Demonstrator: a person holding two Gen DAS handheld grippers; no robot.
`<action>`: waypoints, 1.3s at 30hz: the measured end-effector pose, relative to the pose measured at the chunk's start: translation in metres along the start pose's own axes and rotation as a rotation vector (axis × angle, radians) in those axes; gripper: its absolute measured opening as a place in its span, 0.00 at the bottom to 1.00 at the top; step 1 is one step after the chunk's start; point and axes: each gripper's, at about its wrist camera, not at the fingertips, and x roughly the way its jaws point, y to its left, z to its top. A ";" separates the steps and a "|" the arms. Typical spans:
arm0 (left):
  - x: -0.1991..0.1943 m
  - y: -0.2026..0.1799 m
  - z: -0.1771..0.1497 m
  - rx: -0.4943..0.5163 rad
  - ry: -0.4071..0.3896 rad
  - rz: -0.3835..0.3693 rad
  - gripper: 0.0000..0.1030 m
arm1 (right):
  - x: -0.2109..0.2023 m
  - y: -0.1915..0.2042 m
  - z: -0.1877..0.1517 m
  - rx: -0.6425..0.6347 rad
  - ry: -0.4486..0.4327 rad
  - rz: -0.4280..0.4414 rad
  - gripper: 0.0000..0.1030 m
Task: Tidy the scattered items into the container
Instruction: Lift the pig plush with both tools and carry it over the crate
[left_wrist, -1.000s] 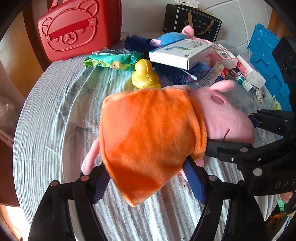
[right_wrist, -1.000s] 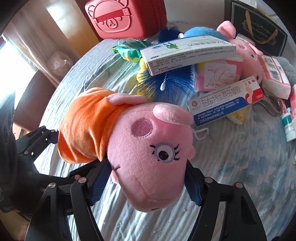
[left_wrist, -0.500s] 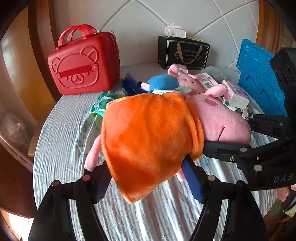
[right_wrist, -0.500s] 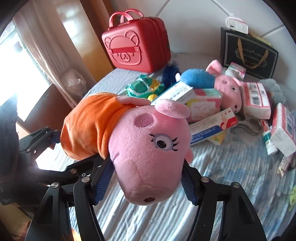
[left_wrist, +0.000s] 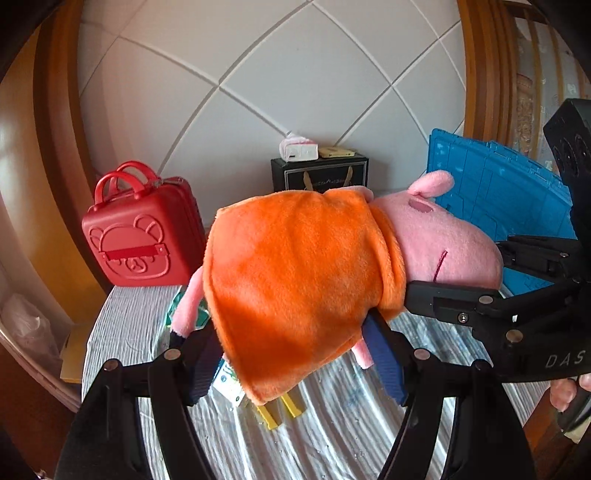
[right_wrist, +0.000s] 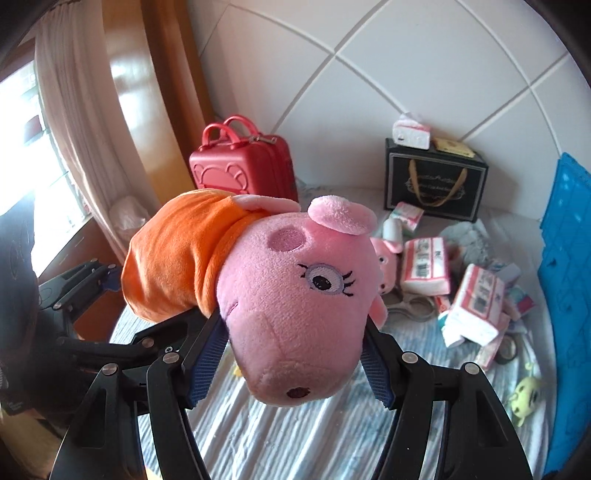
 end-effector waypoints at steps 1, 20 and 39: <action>-0.003 -0.006 0.006 0.006 -0.019 -0.009 0.69 | -0.009 -0.003 0.003 0.003 -0.014 -0.017 0.65; -0.043 -0.214 0.133 0.056 -0.210 -0.069 0.70 | -0.190 -0.142 0.047 -0.034 -0.163 -0.205 0.65; -0.025 -0.487 0.280 0.193 -0.133 -0.196 0.64 | -0.367 -0.366 0.070 0.056 -0.169 -0.376 0.45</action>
